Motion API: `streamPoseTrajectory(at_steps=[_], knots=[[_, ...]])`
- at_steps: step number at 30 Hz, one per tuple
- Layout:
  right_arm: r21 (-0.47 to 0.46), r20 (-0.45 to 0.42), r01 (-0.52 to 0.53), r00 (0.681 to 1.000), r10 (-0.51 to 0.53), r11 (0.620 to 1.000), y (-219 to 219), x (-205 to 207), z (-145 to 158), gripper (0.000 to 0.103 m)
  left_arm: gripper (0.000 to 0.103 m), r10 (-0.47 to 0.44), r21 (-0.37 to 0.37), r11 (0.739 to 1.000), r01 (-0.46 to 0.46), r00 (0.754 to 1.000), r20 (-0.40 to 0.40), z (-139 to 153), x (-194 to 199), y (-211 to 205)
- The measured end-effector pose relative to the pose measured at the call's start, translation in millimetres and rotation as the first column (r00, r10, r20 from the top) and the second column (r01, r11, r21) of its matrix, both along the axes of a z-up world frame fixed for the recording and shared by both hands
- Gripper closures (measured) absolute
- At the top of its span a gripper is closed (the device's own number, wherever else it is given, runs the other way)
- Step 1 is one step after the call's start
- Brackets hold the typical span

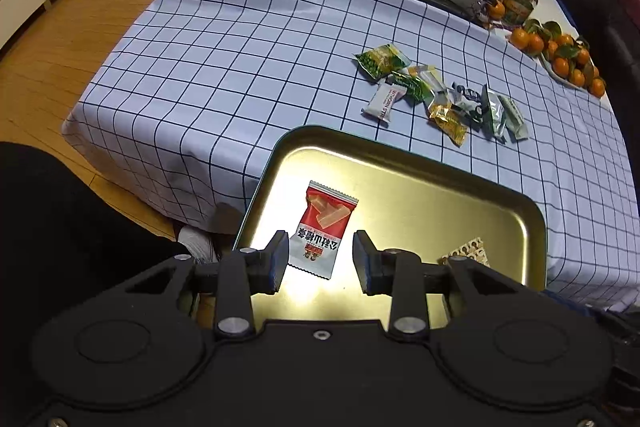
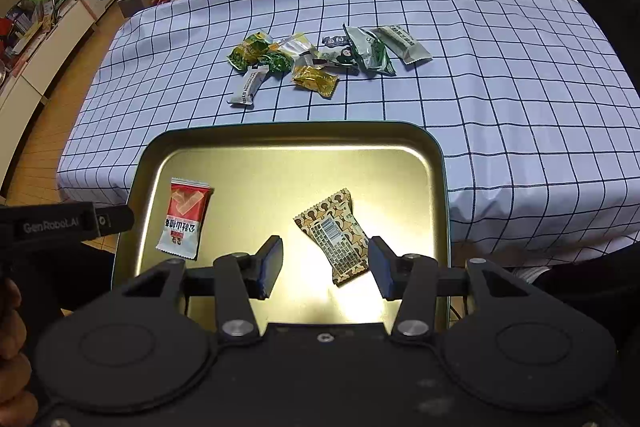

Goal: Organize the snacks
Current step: 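Carry both packets over the gold tray and open both grippers to drop them, then move both grippers back to the snack pile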

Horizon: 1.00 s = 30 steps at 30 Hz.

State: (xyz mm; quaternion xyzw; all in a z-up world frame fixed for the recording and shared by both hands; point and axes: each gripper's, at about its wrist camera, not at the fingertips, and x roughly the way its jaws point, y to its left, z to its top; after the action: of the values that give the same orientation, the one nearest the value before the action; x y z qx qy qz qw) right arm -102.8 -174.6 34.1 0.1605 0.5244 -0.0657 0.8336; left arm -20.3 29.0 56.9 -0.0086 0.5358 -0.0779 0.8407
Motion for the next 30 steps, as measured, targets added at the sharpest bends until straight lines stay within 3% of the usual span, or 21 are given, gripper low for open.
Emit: streamPoseTrajectory(at_steps=[6, 14, 21, 26, 30], knots=[[-0.016, -0.008, -0.021, 1.000, 0.021, 1.000, -0.5, 0.6, 2.9, 0.052, 0.059, -0.006, 0.029, 1.000, 0.006, 1.000, -0.014, -1.3, 3.7, -3.8], [0.006, -0.068, -0.024, 0.997, 0.024, 1.000, -5.0, 6.5, -4.2, 0.051, 0.059, -0.004, 0.019, 1.000, 0.006, 0.994, -0.106, -13.2, 7.4, -5.7], [0.032, -0.148, -0.046, 0.988, 0.050, 0.998, -5.3, 11.2, -15.5, 0.050, 0.060, 0.003, -0.017, 1.000, -0.009, 0.950, -0.313, -37.6, 14.2, -4.4], [0.034, -0.197, -0.064, 0.978, 0.070, 0.997, -5.6, 14.6, -22.7, 0.050, 0.060, 0.014, -0.024, 0.999, -0.024, 0.932, -0.361, -44.5, 19.1, -2.2], [0.051, -0.229, -0.086, 0.969, 0.095, 0.995, -7.0, 19.9, -26.1, 0.050, 0.060, 0.016, -0.007, 1.000, -0.020, 0.933, -0.361, -44.2, 27.6, -0.9]])
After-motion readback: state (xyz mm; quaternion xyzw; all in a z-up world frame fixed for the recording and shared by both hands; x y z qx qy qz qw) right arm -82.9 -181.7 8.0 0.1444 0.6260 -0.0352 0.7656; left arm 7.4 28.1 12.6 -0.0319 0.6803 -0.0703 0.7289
